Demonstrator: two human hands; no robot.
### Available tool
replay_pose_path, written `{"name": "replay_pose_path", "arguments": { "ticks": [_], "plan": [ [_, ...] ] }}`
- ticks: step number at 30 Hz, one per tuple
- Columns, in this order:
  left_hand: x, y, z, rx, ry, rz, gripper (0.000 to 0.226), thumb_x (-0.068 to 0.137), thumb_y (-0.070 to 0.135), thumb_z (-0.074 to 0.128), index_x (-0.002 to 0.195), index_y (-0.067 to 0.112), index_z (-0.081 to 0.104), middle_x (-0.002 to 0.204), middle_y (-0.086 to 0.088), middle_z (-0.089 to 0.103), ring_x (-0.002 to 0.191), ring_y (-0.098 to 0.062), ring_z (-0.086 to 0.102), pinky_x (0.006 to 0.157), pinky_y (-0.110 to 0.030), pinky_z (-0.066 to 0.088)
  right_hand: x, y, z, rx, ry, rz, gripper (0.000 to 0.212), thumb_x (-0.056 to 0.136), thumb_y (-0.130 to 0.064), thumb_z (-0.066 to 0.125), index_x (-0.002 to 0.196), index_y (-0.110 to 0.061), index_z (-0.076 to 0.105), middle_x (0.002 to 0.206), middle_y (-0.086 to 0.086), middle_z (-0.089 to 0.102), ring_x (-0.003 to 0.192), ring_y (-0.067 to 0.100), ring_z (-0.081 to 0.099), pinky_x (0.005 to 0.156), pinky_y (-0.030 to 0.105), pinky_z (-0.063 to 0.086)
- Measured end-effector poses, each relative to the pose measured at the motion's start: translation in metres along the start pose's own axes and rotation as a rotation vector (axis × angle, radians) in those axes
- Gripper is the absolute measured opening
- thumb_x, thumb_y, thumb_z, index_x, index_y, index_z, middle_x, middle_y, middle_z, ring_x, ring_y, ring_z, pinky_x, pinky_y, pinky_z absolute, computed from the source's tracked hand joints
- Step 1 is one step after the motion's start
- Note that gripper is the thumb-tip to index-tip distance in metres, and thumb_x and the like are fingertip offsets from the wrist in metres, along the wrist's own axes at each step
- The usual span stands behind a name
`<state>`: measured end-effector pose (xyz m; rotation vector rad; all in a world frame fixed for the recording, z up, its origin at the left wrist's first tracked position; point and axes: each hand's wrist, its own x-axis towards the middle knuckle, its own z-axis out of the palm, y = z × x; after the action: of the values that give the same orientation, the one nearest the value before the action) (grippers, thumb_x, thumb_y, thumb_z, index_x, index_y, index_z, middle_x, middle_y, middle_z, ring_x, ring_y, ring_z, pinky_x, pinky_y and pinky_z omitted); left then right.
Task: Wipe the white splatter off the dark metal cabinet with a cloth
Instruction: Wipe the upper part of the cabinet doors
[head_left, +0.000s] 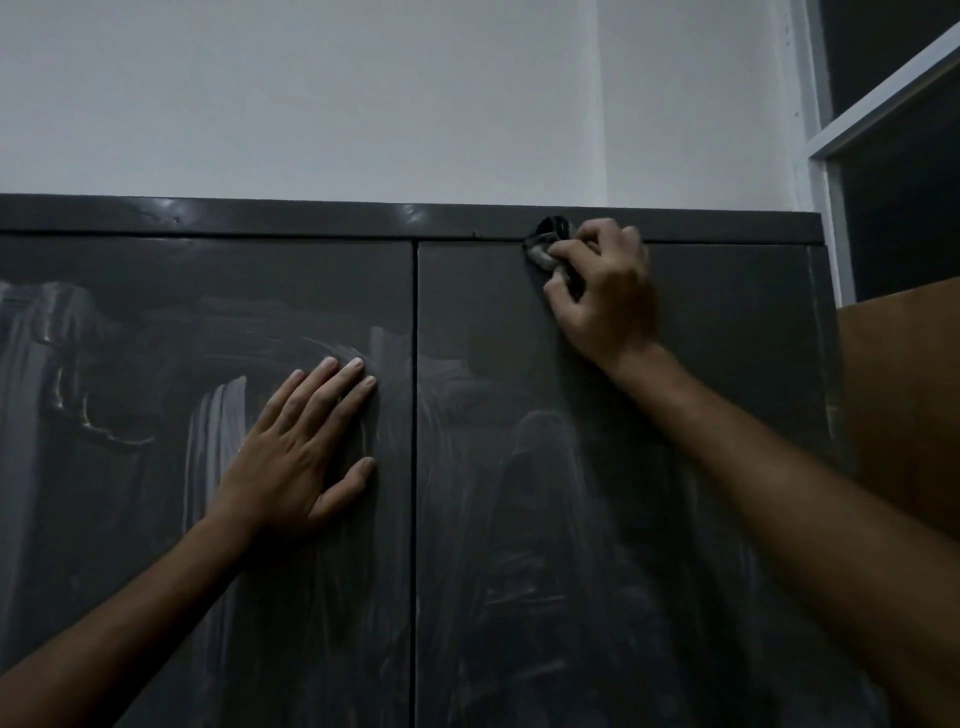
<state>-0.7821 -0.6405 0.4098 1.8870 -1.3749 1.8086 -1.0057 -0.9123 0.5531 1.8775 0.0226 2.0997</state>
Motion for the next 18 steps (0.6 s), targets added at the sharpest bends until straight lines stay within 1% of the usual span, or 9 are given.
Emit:
{"name": "replay_pose_path", "arguments": {
  "ticks": [1,4,6,7,10,12,13,16,18],
  "plan": [
    [-0.001,0.0,-0.001,-0.004,0.002,0.0,0.083,0.099,0.06,0.038,0.164,0.011,0.025,0.173,-0.011,0.017,0.162,-0.026,0.009,0.132,-0.045,0.007,-0.012,-0.015,0.006,0.012,-0.011,-0.021,0.018,0.088,-0.025,0.062,0.1,-0.017,0.073,0.11,0.012,0.061,0.094,0.035,0.054,0.08,0.049,0.048],
    [-0.001,0.0,-0.001,-0.006,0.008,-0.001,0.083,0.099,0.06,0.037,0.164,0.011,0.025,0.173,-0.011,0.017,0.162,-0.026,0.01,0.131,-0.047,0.009,-0.058,-0.034,0.003,0.088,-0.25,-0.594,0.017,0.09,-0.025,0.064,0.102,-0.016,0.074,0.116,0.013,0.066,0.091,0.032,0.058,0.075,0.043,0.047],
    [-0.001,0.0,0.0,-0.006,0.006,-0.003,0.083,0.1,0.061,0.037,0.165,0.011,0.024,0.173,-0.011,0.017,0.162,-0.026,0.009,0.131,-0.048,0.01,-0.049,-0.018,-0.008,0.081,-0.359,-0.815,0.017,0.09,-0.024,0.065,0.101,-0.015,0.074,0.114,0.014,0.067,0.088,0.03,0.059,0.073,0.041,0.048],
    [0.0,0.0,0.0,-0.005,0.002,-0.006,0.083,0.1,0.061,0.036,0.165,0.011,0.024,0.173,-0.011,0.016,0.162,-0.026,0.009,0.131,-0.049,0.011,-0.036,-0.008,-0.009,0.065,-0.318,-0.754,0.016,0.09,-0.024,0.064,0.1,-0.015,0.074,0.112,0.013,0.066,0.086,0.031,0.058,0.073,0.042,0.05],
    [-0.001,0.0,0.0,-0.001,-0.014,-0.01,0.083,0.1,0.062,0.034,0.165,0.012,0.023,0.174,-0.011,0.015,0.162,-0.026,0.008,0.131,-0.049,0.011,0.002,-0.004,-0.003,0.011,-0.072,-0.119,0.018,0.088,-0.026,0.061,0.098,-0.016,0.072,0.107,0.012,0.062,0.09,0.034,0.055,0.077,0.048,0.051],
    [-0.001,-0.001,-0.001,0.001,-0.013,-0.008,0.084,0.1,0.063,0.034,0.165,0.012,0.022,0.174,-0.011,0.015,0.162,-0.026,0.008,0.131,-0.046,0.008,-0.008,-0.025,0.01,0.011,-0.022,0.001,0.019,0.087,-0.027,0.06,0.098,-0.018,0.071,0.107,0.011,0.061,0.092,0.034,0.054,0.077,0.047,0.049],
    [-0.001,-0.002,-0.001,0.001,-0.01,-0.007,0.084,0.1,0.063,0.034,0.165,0.012,0.022,0.174,-0.011,0.015,0.162,-0.026,0.008,0.131,-0.045,0.007,-0.021,-0.038,0.014,0.045,-0.07,-0.128,0.018,0.087,-0.027,0.061,0.099,-0.018,0.072,0.108,0.011,0.062,0.091,0.033,0.055,0.076,0.047,0.048],
    [-0.001,-0.001,-0.001,0.008,-0.009,-0.009,0.084,0.1,0.063,0.035,0.166,0.013,0.021,0.174,-0.011,0.015,0.162,-0.025,0.007,0.131,-0.044,0.007,-0.054,-0.049,0.008,0.12,-0.392,-0.805,0.02,0.09,-0.029,0.065,0.104,-0.017,0.072,0.116,0.012,0.064,0.092,0.028,0.056,0.074,0.04,0.046],
    [-0.002,-0.001,-0.001,0.009,-0.005,-0.013,0.083,0.1,0.063,0.035,0.166,0.014,0.02,0.174,-0.01,0.015,0.162,-0.024,0.007,0.131,-0.044,0.007,-0.03,-0.034,0.008,0.088,-0.39,-0.873,0.018,0.089,-0.027,0.065,0.101,-0.017,0.073,0.113,0.012,0.066,0.089,0.029,0.057,0.073,0.039,0.047]
  ]
}}
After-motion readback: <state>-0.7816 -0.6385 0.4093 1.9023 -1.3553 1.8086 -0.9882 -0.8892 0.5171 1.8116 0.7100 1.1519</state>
